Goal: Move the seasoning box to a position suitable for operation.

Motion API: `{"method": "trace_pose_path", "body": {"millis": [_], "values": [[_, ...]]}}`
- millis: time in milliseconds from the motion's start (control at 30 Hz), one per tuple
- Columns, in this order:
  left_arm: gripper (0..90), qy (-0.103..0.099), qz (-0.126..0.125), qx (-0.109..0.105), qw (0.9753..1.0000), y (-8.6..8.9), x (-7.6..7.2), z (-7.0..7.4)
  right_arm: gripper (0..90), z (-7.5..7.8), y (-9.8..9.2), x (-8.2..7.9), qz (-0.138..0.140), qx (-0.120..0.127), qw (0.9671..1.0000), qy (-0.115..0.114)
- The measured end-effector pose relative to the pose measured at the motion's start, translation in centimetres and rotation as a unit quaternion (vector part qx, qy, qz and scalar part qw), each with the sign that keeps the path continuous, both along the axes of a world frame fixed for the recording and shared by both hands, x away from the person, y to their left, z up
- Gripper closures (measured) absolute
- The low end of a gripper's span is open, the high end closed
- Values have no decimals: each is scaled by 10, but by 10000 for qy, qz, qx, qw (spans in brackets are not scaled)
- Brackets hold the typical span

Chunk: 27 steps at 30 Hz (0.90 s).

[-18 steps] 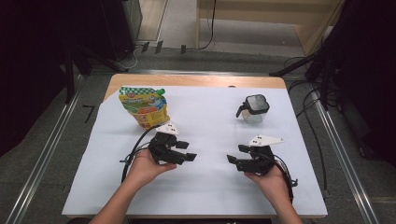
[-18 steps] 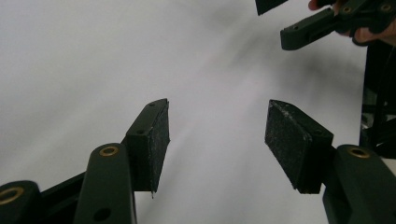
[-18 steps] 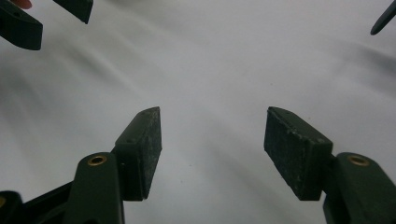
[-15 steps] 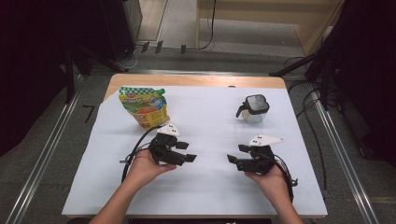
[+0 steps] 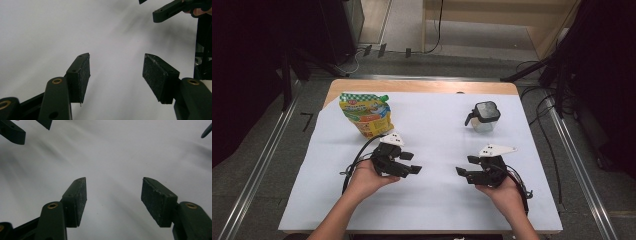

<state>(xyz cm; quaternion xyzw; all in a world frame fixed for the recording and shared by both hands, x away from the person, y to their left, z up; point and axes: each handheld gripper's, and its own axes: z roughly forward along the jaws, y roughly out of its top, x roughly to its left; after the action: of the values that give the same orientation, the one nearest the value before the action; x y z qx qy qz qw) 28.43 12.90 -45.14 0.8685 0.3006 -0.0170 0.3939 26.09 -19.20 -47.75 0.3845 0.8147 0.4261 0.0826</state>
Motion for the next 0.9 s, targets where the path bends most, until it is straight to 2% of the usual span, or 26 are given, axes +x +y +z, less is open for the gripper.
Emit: {"method": "trace_pose_path", "body": {"millis": [200, 633, 733, 833, 900], "values": [[396, 3, 35, 25, 10000, 2, 0, 0, 379, 2, -4, 0, -82, 33, 10000, -13], [395, -69, 74, -92, 9999, 3, 0, 1, 376, 4, -10, 7, -223, -8, 9997, -80], [395, -73, 51, -83, 9999, 3, 0, 2, 378, 5, -17, 14, -338, -40, 9994, -107], [396, -84, 31, -102, 9999, 1, 0, 2, 386, 8, -31, 23, -597, 129, 9981, -39], [396, -84, -4, -76, 9999, 0, -1, 2, 386, 9, -38, 27, -749, 120, 9971, -38]]}}
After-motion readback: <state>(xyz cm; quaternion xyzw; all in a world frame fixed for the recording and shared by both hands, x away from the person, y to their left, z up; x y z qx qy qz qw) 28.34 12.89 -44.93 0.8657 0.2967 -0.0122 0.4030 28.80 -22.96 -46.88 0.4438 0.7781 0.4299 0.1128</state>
